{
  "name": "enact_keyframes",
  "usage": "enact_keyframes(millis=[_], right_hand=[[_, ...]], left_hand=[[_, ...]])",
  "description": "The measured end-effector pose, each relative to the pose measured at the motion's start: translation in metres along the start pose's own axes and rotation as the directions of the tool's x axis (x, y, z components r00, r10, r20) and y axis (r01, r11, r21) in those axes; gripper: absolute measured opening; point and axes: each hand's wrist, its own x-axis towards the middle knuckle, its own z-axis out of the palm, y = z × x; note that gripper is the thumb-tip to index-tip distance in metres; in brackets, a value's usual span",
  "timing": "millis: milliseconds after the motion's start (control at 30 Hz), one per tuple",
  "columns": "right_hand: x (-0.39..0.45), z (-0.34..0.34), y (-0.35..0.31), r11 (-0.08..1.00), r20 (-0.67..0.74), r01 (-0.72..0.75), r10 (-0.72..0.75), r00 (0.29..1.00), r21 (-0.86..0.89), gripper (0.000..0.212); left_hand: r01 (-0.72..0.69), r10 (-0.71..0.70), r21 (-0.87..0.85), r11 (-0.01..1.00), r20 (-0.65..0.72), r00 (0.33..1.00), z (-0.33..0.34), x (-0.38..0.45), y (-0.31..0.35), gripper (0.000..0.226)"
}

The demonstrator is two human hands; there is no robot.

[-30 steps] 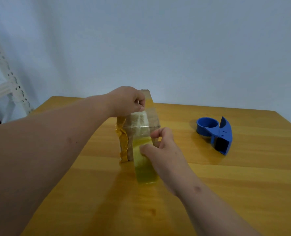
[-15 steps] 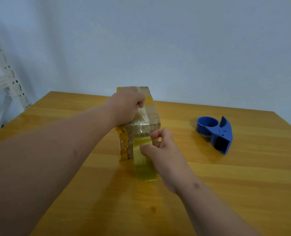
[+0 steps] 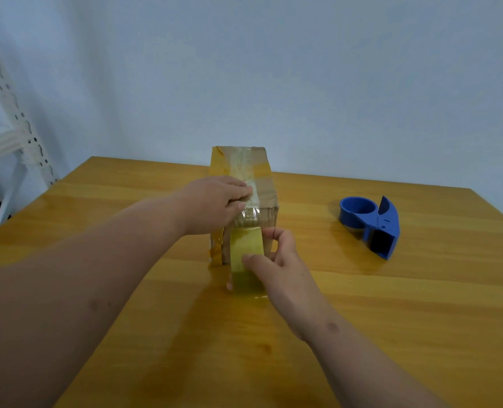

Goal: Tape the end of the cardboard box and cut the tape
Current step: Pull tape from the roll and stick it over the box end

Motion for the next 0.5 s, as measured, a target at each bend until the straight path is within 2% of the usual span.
enact_keyframes(millis=[267, 400, 500], right_hand=[[-0.005, 0.004, 0.003, 1.0, -0.045, 0.019, -0.019, 0.999, -0.002, 0.041], [-0.005, 0.005, 0.013, 0.993, -0.055, -0.086, 0.091, 0.994, 0.078, 0.043], [-0.008, 0.0, 0.017, 0.979, -0.02, -0.131, 0.136, 0.991, 0.156, 0.035]], left_hand=[[0.024, -0.024, -0.017, 1.0, -0.006, 1.0, 0.001, -0.002, 0.002, 0.045], [0.061, -0.061, -0.06, 0.996, 0.003, 0.998, 0.002, -0.002, 0.001, 0.046], [0.093, -0.093, -0.084, 0.992, 0.004, 0.996, 0.001, -0.002, 0.002, 0.044]])
